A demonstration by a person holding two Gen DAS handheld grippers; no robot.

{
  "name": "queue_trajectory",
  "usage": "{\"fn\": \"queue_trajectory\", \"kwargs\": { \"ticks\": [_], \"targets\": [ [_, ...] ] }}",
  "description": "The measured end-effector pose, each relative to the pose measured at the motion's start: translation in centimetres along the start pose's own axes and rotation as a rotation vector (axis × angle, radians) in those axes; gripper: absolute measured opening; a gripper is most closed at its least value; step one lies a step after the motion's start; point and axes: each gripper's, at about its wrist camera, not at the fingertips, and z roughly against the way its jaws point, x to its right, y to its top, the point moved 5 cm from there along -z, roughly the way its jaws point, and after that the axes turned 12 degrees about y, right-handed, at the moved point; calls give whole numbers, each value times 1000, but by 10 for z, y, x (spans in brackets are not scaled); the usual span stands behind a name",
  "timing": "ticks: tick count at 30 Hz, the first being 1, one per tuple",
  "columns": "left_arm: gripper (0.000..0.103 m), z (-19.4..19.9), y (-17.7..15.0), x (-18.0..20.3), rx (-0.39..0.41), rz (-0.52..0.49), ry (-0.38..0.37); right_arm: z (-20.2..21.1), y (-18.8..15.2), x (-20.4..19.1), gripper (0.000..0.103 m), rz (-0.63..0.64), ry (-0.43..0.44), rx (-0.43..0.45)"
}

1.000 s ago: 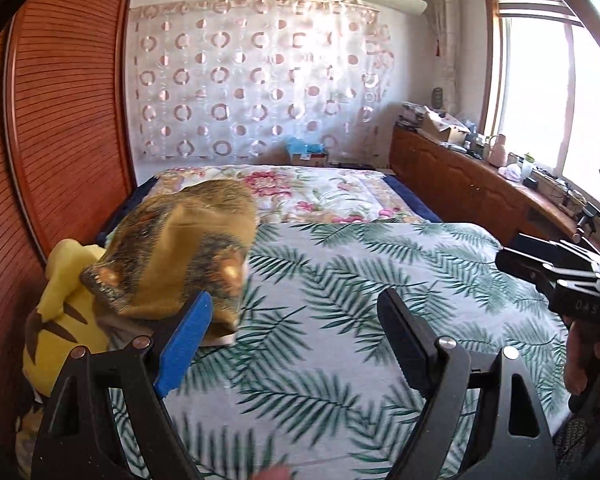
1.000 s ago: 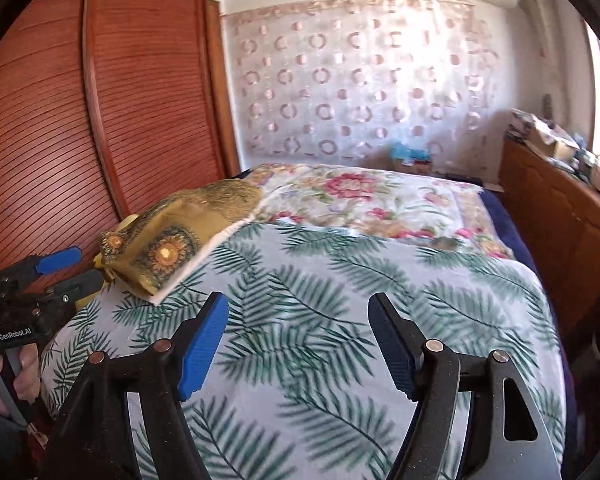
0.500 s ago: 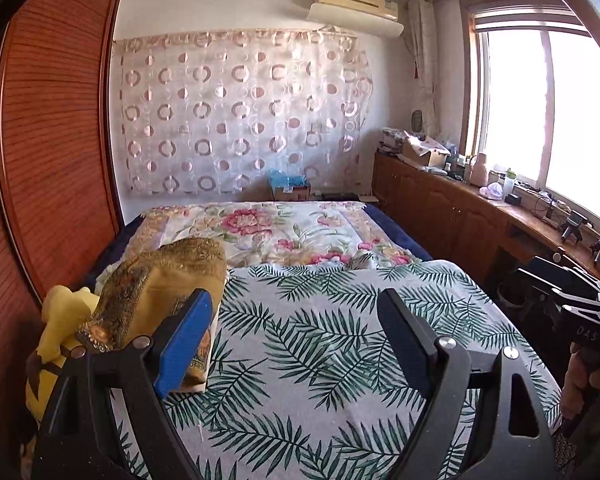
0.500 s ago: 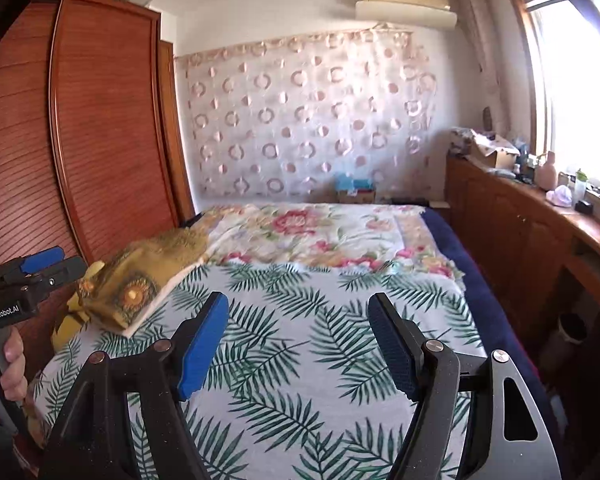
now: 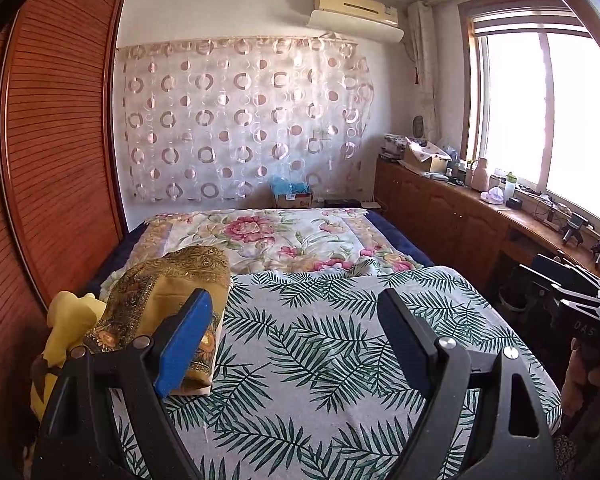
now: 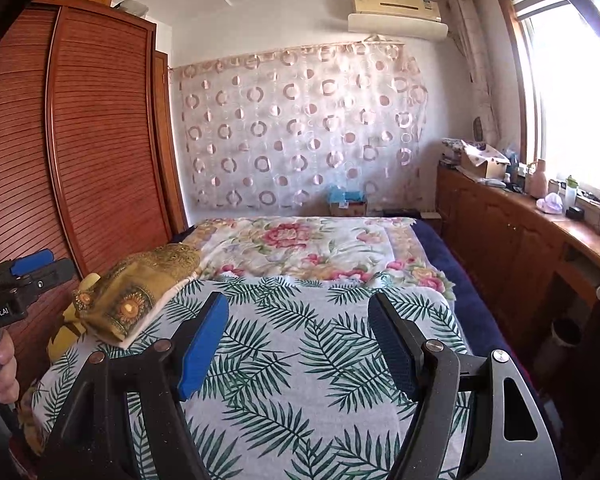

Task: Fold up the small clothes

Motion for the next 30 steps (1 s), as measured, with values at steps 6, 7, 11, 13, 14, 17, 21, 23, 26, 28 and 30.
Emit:
{"fn": "queue_trajectory", "kwargs": {
  "ticks": [6,7,11,13,14,17,21,23,26,28,30],
  "targets": [
    [85,0,0,-1,2,1,1,-2,1,4,74,0,-1,0],
    [85,0,0,0,1,0,1,-2,2,4,74,-2,0,0],
    [85,-1,0,-1,2,2,2,0,2,7,74,-1,0,1],
    [85,-1,0,-1,2,0,2,1,3,9,74,-2,0,2],
    [85,0,1,-2,3,0,2,0,2,9,74,-1,1,1],
    [85,-1,0,-1,3,1,2,0,2,10,74,-2,2,1],
    [85,-1,0,-1,3,1,3,0,2,11,74,-1,-1,1],
    [85,-1,0,-1,4,0,3,0,3,13,74,-2,-1,2],
    [85,-1,0,-2,3,0,2,0,4,15,74,1,-1,3],
    [85,-1,-1,-1,4,0,3,-1,3,15,74,2,1,2],
    [85,0,0,-2,5,0,2,0,4,16,74,1,0,3]
  ]
}}
